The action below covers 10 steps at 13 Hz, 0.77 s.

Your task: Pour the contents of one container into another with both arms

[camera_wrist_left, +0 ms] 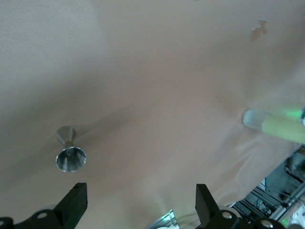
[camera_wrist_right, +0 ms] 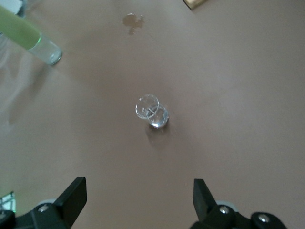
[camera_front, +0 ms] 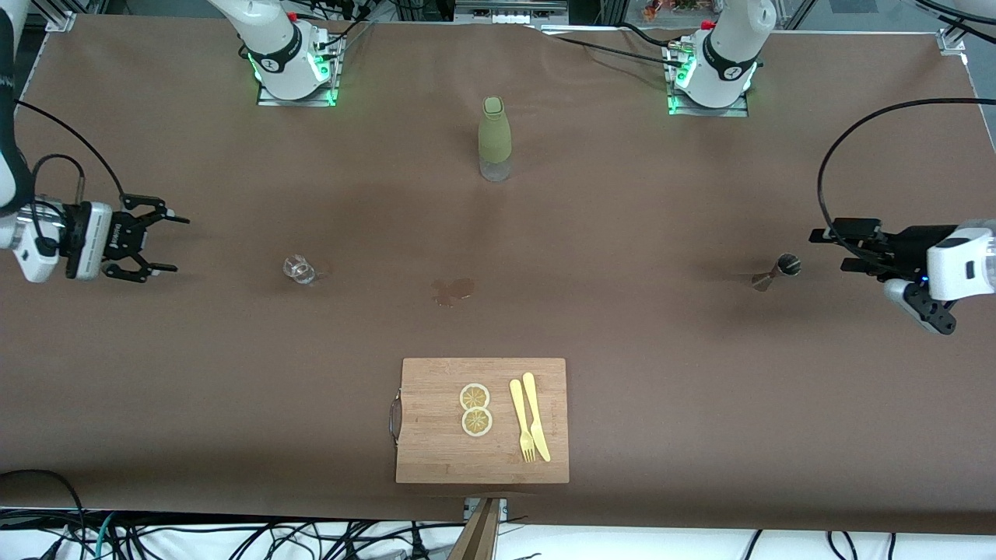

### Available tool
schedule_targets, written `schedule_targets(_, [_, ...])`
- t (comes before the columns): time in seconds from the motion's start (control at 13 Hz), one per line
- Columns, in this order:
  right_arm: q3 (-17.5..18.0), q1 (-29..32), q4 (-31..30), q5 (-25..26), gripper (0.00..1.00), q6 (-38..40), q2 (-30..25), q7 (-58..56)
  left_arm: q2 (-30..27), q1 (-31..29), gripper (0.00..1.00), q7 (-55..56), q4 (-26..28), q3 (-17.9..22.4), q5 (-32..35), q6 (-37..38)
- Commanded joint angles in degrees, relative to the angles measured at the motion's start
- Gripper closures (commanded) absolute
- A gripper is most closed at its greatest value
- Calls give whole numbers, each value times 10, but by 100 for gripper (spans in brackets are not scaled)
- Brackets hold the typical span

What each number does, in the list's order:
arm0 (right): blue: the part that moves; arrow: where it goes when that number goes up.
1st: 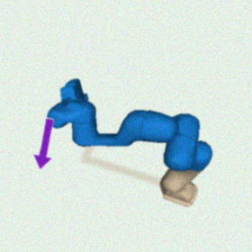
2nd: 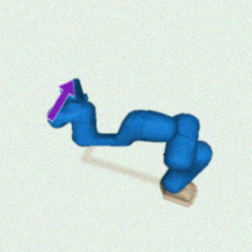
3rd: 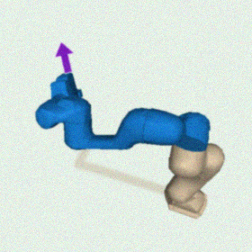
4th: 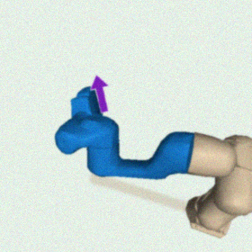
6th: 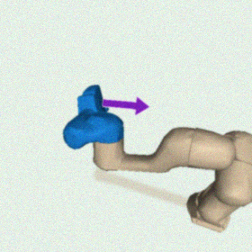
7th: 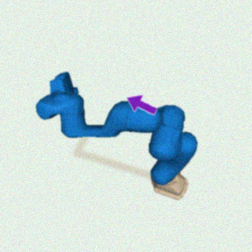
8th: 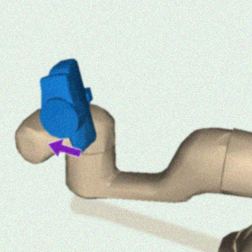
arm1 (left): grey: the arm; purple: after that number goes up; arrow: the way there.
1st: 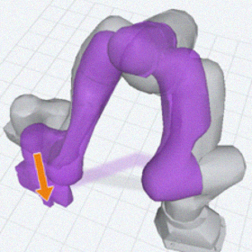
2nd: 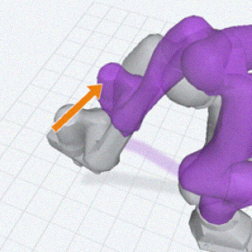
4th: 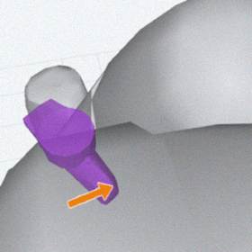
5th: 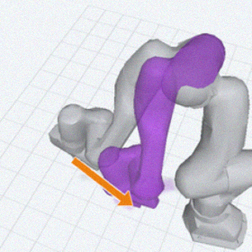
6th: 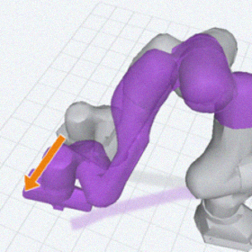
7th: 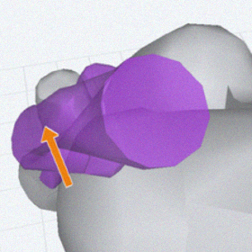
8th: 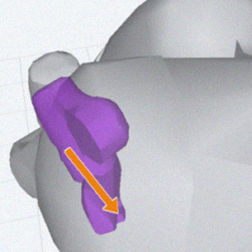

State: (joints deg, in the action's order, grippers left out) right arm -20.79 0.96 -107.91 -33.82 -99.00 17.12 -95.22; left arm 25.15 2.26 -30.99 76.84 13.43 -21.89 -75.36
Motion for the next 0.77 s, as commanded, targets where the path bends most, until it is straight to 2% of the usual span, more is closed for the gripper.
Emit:
schedule_targets(0.0, [3, -3, -19, 48, 1, -15, -52, 145, -30, 2, 0, 98, -16, -59, 74, -2])
schedule_targets(0.08, [3, -9, -19, 65, 1, -21, -64, 208, -41, 1, 0, 96, -23, -70, 88, -2])
schedule_targets(0.23, [7, -20, -18, 136, 1, -28, -95, 317, -57, 0, 0, 96, -27, -71, 95, -1])
schedule_targets(0.54, [50, -25, -14, 260, 1, -29, -156, 493, -102, -2, 0, 101, -27, -72, 154, -1])
schedule_targets(0.69, [81, -25, -7, 309, 1, -23, -176, 597, -114, -3, 0, 114, -27, -71, 154, -2])
